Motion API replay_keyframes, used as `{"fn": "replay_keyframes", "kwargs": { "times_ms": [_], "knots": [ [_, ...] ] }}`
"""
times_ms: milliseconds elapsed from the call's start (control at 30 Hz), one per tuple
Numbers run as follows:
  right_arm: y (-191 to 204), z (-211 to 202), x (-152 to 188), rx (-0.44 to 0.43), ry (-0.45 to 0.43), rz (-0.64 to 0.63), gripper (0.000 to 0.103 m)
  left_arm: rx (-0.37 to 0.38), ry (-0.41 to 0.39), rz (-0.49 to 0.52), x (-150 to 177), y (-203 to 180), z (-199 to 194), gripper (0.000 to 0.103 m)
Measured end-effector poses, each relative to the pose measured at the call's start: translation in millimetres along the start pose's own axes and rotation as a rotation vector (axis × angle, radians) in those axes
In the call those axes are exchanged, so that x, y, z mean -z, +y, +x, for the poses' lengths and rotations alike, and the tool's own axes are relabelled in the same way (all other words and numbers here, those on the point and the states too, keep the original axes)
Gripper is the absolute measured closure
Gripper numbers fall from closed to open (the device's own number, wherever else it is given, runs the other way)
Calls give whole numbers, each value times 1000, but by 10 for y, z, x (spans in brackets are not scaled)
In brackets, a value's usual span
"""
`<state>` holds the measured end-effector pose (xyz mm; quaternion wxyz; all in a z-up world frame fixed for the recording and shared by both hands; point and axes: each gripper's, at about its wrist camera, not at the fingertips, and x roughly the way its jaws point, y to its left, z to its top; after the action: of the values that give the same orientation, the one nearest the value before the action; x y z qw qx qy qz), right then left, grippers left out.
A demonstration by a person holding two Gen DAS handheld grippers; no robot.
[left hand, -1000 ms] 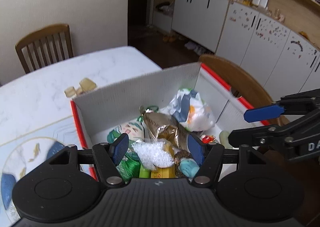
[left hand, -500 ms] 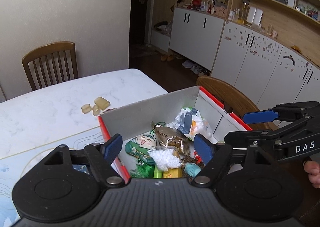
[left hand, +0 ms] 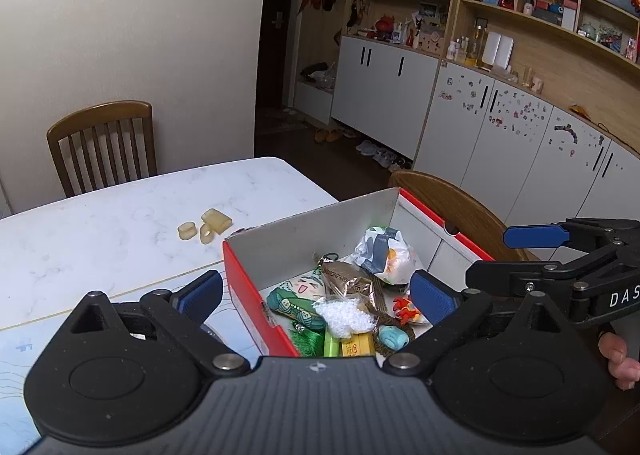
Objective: Organize objects
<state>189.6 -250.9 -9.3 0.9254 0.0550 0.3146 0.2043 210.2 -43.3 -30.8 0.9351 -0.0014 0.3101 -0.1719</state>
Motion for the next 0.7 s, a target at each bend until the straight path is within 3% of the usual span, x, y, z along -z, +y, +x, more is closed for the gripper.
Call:
{"fn": "replay_keyframes", "kwargs": {
  "times_ms": [700],
  "knots": [
    [280,-223,276,134,-47,53,1,22,-14,17,216,251,-220,2]
  ]
}}
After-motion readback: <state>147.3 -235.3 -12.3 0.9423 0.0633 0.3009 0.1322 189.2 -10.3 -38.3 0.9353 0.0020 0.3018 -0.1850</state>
